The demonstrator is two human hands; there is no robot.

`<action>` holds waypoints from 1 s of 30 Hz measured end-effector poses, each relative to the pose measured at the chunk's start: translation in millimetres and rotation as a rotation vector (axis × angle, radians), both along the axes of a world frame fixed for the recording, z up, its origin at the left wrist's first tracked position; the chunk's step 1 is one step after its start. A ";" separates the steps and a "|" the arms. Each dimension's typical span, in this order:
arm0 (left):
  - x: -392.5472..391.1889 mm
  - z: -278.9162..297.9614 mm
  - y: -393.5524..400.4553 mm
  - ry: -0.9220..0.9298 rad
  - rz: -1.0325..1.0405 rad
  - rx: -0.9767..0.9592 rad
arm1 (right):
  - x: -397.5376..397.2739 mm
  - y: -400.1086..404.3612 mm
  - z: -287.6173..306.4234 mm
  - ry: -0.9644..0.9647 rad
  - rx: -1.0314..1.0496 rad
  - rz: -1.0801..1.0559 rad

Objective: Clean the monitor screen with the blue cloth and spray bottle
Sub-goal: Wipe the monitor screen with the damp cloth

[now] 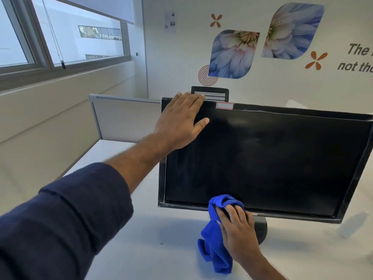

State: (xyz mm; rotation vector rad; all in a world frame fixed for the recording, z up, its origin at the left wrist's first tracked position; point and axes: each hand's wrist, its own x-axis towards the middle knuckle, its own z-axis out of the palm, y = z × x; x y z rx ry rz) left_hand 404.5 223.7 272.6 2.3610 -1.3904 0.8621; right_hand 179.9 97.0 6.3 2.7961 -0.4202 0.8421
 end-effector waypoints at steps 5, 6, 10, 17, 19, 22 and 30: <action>-2.7 -13.0 -3.0 -0.040 0.040 -0.064 | 1.6 8.6 1.4 -0.077 0.102 -0.068; -4.1 -14.6 -3.5 -0.044 0.043 -0.079 | 6.3 15.2 3.5 -0.068 0.124 -0.063; -9.6 -16.2 -6.2 -0.029 0.039 -0.130 | 34.6 48.9 12.3 0.051 0.123 0.085; -10.2 -16.6 -4.2 -0.010 0.007 -0.185 | 89.4 107.8 19.0 0.155 0.186 0.198; -8.3 -18.6 -3.5 -0.006 0.008 -0.194 | 89.3 105.3 17.2 0.178 0.155 0.201; -6.6 -21.1 -2.0 -0.019 0.024 -0.190 | 83.5 92.9 18.4 0.202 0.059 0.225; -6.4 -23.0 -4.2 -0.035 0.043 -0.150 | 35.7 41.3 5.3 0.070 0.002 0.076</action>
